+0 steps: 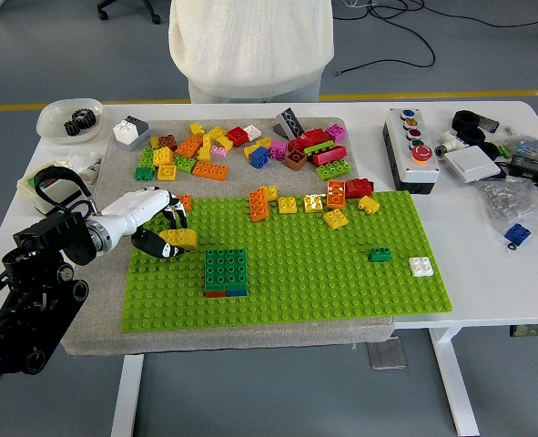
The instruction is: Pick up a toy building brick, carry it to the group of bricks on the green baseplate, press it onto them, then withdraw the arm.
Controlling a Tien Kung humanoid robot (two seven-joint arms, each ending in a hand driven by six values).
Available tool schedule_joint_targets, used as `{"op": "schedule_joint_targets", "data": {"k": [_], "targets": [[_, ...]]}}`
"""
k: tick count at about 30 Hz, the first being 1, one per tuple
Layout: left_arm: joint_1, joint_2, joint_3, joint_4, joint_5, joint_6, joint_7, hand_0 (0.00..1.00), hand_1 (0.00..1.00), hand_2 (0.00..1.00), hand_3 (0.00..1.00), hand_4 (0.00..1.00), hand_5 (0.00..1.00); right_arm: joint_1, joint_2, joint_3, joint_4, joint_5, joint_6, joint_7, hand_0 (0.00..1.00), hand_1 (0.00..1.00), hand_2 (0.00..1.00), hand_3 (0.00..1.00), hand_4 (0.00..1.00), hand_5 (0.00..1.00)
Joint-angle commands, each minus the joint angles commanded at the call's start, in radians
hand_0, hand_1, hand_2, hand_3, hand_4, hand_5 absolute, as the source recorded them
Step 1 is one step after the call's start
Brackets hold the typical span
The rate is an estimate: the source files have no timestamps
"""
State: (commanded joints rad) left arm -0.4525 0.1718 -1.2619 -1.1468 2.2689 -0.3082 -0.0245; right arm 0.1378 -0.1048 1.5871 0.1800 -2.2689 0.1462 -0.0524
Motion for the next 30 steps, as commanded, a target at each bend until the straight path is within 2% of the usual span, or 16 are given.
{"op": "schedule_joint_targets", "data": {"k": [12,26,30], "targets": [[-0.009,0.007,-0.019,-0.035,0.000,-0.019,0.006,0.998,0.630,0.449,0.509,0.830,0.002,-0.001,-0.001,0.005,0.000,0.000,-0.001,-0.001,0.746,0.644,0.715,0.636,0.897,0.491],[-0.007,0.025,-0.057,-0.155,0.000,-0.065,0.028,0.998,0.630,0.451,0.511,0.835,0.002,-0.001,-0.004,0.013,0.000,0.000,-0.001,-0.005,0.747,0.645,0.715,0.636,0.896,0.492],[0.006,0.032,-0.066,-0.218,0.000,-0.086,0.042,0.998,0.629,0.452,0.514,0.839,0.002,-0.001,-0.007,0.016,0.000,0.000,-0.001,-0.006,0.745,0.644,0.715,0.637,0.897,0.490]]}}
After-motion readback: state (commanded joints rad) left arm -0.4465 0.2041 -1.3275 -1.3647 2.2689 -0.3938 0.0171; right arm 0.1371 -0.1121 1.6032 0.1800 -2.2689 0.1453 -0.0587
